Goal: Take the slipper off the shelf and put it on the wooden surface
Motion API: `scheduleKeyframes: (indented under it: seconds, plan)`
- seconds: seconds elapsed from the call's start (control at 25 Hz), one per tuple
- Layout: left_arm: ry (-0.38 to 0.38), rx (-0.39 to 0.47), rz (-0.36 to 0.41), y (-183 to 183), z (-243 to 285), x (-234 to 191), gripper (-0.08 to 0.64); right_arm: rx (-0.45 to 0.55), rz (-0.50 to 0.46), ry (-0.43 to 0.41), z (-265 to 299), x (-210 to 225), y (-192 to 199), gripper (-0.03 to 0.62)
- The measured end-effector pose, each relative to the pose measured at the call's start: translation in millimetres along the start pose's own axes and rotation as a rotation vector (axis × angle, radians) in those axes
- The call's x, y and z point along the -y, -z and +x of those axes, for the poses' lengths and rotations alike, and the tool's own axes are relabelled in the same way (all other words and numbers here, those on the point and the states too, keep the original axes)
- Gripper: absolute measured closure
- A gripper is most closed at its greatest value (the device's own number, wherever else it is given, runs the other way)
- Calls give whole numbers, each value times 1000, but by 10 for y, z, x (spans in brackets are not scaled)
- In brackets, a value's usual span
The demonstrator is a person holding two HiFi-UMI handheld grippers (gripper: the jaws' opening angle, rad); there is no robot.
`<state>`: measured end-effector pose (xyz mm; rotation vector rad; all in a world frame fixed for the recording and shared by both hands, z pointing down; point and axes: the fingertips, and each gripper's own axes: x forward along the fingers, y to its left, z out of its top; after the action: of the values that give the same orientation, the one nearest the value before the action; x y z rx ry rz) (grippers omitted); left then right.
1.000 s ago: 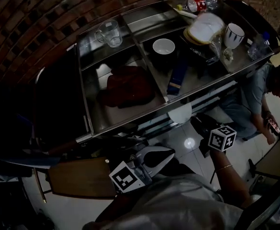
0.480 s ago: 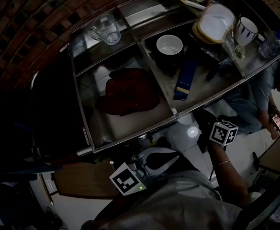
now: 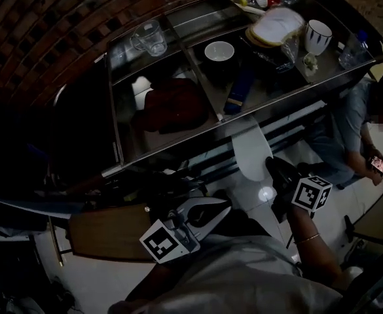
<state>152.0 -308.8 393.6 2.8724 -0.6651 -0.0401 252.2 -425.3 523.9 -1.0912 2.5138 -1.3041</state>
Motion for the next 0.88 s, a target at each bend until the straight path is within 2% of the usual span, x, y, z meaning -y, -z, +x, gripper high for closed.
scheduleKeyframes:
  seconds: [0.16, 0.28, 0.44, 0.56, 0.76, 0.88]
  plan:
    - [-32, 56, 35, -134, -46, 246, 565, -17, -34, 9, -403, -15, 175, 561]
    - [-61, 79, 58, -252, -150, 406, 566, 2, -43, 10, -740, -191, 330, 561]
    - [-34, 78, 82, -242, -269, 508, 566, 40, -111, 28, -1038, -429, 400, 561]
    - [1, 85, 83, -231, -410, 709, 566, 60, -128, 61, -1176, -558, 534, 561]
    - [54, 70, 86, -189, -924, 1138, 566, 83, -137, 99, -1382, -969, 1048, 561]
    - [56, 76, 57, -101, -1332, 1285, 566, 92, -152, 131, -1520, -1234, 1402, 561]
